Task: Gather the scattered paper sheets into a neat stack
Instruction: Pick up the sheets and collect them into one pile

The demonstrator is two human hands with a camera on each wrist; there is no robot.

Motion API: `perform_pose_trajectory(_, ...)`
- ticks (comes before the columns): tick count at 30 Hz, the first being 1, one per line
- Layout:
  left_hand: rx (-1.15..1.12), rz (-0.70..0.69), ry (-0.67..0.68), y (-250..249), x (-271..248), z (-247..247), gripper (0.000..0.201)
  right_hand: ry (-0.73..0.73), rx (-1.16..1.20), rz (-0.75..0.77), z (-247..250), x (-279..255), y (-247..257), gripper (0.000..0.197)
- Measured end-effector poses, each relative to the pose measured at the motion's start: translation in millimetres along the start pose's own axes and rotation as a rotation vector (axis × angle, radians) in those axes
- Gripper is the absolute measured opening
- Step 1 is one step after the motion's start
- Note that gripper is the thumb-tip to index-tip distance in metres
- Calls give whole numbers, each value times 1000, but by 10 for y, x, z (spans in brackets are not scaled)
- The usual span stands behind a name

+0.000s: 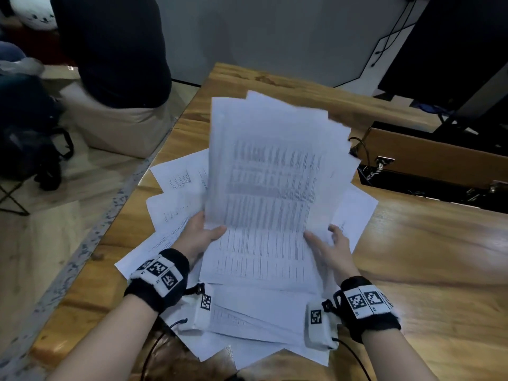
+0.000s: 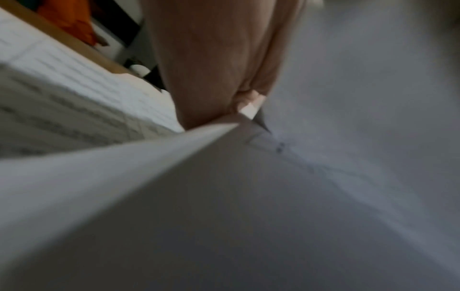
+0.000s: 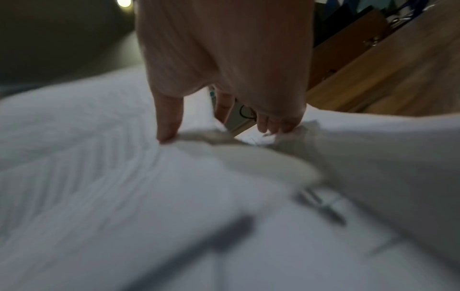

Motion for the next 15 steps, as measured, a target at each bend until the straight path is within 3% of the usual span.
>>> perform_pose_trajectory(5, -35, 27, 2, -18, 70, 85, 45, 89, 167, 33, 9, 26, 59, 67)
perform_pose_trajectory(11, 43, 92, 70, 143, 98, -78, 48, 186, 207, 32, -214, -69, 80, 21)
perform_pose_trajectory(15, 67, 8, 49, 49, 36, -142, 46, 203, 234, 105, -202, -135, 148, 30)
Point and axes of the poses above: each hand's wrist, its own x-axis towards the middle knuckle, its own z-axis out of the back of the hand, y = z × x, the point moved 4 cm from there along x, towards the middle knuckle, and after that the axes turned 6 degrees about -x, right-handed, at the moved point
